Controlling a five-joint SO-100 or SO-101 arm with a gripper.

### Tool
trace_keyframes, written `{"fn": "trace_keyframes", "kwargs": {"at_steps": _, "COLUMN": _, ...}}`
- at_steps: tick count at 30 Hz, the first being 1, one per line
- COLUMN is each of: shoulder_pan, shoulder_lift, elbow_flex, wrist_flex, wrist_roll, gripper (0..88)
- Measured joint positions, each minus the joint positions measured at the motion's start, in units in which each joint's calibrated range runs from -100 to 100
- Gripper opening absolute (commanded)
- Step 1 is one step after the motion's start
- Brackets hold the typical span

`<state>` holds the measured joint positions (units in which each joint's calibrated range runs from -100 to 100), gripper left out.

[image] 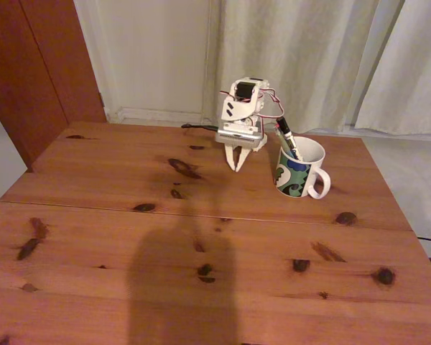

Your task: Clean up the desk and place the pens and markers into the cup

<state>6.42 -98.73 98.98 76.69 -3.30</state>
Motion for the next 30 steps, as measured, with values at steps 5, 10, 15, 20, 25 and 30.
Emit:
{"fn": "trace_keyframes", "kwargs": {"at_steps": 5, "shoulder_pan": 4.9, "shoulder_lift": 0.0, "elbow_flex": 0.0, "wrist_flex": 0.0, "wrist_roll": 0.0, "gripper": 0.7}}
{"fn": "trace_keyframes", "kwargs": {"at_steps": 10, "shoulder_pan": 6.3, "shoulder_lift": 0.0, "elbow_flex": 0.0, "wrist_flex": 0.0, "wrist_roll": 0.0, "gripper": 0.7}}
{"fn": "trace_keyframes", "kwargs": {"at_steps": 15, "shoulder_pan": 6.4, "shoulder_lift": 0.0, "elbow_flex": 0.0, "wrist_flex": 0.0, "wrist_roll": 0.0, "gripper": 0.7}}
{"fn": "trace_keyframes", "kwargs": {"at_steps": 20, "shoulder_pan": 6.5, "shoulder_lift": 0.0, "elbow_flex": 0.0, "wrist_flex": 0.0, "wrist_roll": 0.0, "gripper": 0.7}}
{"fn": "trace_keyframes", "kwargs": {"at_steps": 25, "shoulder_pan": 6.5, "shoulder_lift": 0.0, "elbow_flex": 0.0, "wrist_flex": 0.0, "wrist_roll": 0.0, "gripper": 0.7}}
{"fn": "trace_keyframes", "kwargs": {"at_steps": 30, "shoulder_pan": 6.5, "shoulder_lift": 0.0, "elbow_flex": 0.0, "wrist_flex": 0.0, "wrist_roll": 0.0, "gripper": 0.7}}
